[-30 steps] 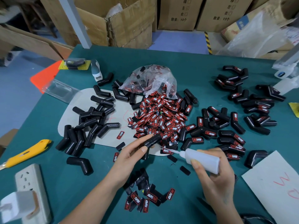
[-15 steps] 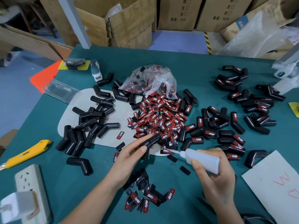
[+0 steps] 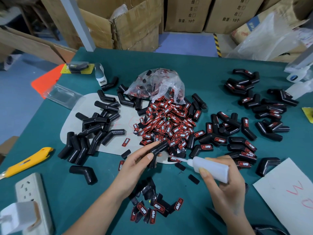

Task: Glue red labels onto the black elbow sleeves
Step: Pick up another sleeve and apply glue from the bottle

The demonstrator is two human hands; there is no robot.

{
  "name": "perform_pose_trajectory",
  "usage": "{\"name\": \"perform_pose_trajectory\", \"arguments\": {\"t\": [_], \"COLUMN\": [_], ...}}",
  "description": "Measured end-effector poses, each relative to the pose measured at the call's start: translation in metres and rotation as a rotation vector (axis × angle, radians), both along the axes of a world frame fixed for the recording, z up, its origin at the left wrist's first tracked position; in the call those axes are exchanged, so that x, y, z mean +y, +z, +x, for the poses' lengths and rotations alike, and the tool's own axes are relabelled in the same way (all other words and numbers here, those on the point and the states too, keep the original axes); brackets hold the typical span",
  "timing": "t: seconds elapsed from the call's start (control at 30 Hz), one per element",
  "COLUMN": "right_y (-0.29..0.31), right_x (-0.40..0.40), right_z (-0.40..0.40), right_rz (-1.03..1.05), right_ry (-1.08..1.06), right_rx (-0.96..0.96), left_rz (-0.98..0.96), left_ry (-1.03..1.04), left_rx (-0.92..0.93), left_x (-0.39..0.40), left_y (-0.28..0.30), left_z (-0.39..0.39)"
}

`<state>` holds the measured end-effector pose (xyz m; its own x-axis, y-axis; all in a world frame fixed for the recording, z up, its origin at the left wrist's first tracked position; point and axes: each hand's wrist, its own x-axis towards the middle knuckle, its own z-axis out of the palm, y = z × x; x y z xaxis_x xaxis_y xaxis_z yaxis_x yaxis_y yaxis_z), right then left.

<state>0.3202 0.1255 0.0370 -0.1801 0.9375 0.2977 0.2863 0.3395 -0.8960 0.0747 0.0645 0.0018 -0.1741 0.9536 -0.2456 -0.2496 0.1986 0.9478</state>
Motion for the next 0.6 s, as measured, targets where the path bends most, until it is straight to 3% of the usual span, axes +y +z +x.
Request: {"name": "perform_pose_trajectory", "arguments": {"t": [0.6], "right_y": [0.0018], "right_x": [0.0016], "right_z": [0.0024], "right_rz": [0.005], "right_ry": [-0.046], "right_rx": [0.007], "left_rz": [-0.003], "left_ry": [-0.011], "left_rx": [0.01], "left_x": [-0.0005], "left_y": [-0.0036], "left_z": [-0.0016]}}
